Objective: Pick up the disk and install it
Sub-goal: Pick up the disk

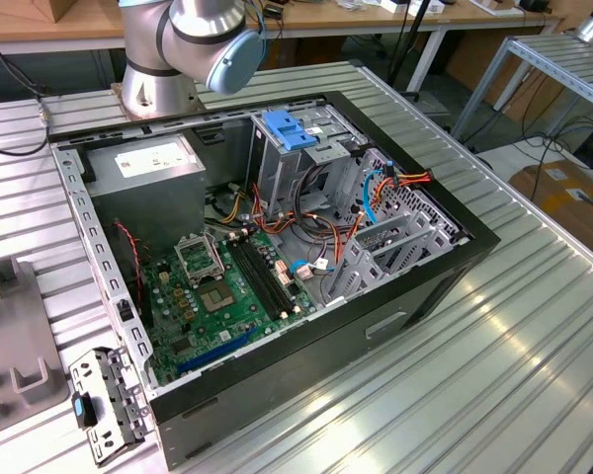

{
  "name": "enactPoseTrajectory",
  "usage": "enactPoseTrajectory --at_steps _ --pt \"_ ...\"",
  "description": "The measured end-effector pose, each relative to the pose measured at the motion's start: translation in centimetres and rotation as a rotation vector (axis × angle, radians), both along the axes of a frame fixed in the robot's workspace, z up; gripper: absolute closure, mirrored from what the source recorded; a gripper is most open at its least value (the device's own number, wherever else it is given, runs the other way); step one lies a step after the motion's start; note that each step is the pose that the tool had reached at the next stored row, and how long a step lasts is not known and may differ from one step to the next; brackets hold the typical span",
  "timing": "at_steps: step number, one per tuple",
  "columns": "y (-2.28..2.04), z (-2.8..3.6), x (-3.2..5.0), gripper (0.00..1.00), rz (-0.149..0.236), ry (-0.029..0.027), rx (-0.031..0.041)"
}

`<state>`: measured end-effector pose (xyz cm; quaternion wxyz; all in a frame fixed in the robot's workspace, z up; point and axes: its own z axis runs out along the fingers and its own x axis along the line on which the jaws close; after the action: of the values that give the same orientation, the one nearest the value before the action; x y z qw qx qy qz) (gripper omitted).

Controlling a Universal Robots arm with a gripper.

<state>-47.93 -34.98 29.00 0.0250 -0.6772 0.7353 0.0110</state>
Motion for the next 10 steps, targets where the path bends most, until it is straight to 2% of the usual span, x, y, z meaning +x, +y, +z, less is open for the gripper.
enactPoseTrajectory --at_steps 10 --pt "0.0 -0.03 0.0 0.49 0.0 0.0007 0.0003"
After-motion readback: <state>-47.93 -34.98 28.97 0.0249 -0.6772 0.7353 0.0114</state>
